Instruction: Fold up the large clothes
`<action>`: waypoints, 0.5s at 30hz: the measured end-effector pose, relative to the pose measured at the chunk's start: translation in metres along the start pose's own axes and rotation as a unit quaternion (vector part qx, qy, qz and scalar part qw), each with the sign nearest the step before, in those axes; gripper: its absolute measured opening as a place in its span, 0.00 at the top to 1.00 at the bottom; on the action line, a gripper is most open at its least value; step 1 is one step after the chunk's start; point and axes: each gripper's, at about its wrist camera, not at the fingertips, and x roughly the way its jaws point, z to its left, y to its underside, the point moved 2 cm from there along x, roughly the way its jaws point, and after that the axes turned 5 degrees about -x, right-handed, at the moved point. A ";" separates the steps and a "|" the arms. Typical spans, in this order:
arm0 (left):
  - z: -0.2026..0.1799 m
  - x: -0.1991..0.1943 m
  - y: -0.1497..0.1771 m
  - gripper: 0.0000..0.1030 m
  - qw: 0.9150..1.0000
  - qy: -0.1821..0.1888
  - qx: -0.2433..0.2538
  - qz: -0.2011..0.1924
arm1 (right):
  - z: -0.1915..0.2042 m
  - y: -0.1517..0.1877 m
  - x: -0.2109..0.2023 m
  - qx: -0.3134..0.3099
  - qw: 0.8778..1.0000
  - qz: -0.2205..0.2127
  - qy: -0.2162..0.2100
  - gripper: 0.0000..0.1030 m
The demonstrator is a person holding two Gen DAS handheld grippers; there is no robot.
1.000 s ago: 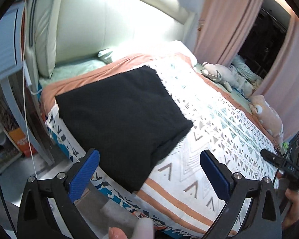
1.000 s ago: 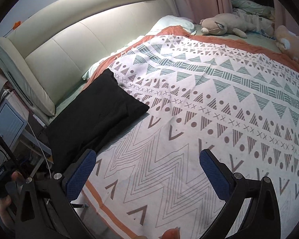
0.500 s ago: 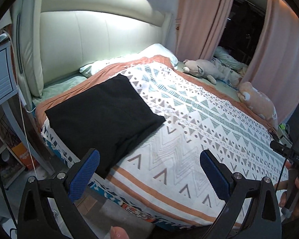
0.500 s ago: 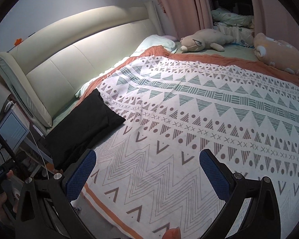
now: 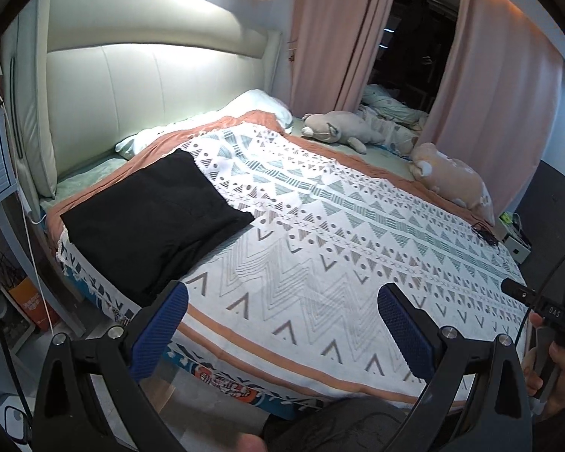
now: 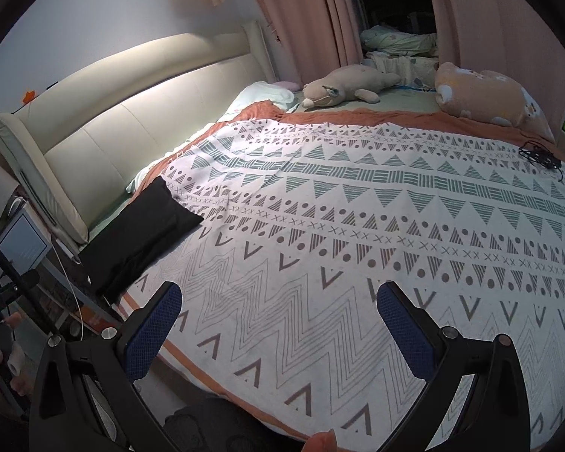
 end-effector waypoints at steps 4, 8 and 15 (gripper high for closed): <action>-0.012 -0.017 0.011 0.00 1.000 0.014 0.011 -0.013 | -0.007 0.017 -0.023 0.006 1.000 -0.008 0.006 0.00; -0.020 -0.034 0.022 0.00 0.999 0.024 0.017 -0.028 | -0.008 0.034 -0.045 0.010 1.000 -0.023 0.015 0.00; -0.028 -0.061 0.050 0.00 0.998 0.032 0.029 -0.048 | -0.007 0.068 -0.074 0.017 0.998 -0.048 0.023 0.00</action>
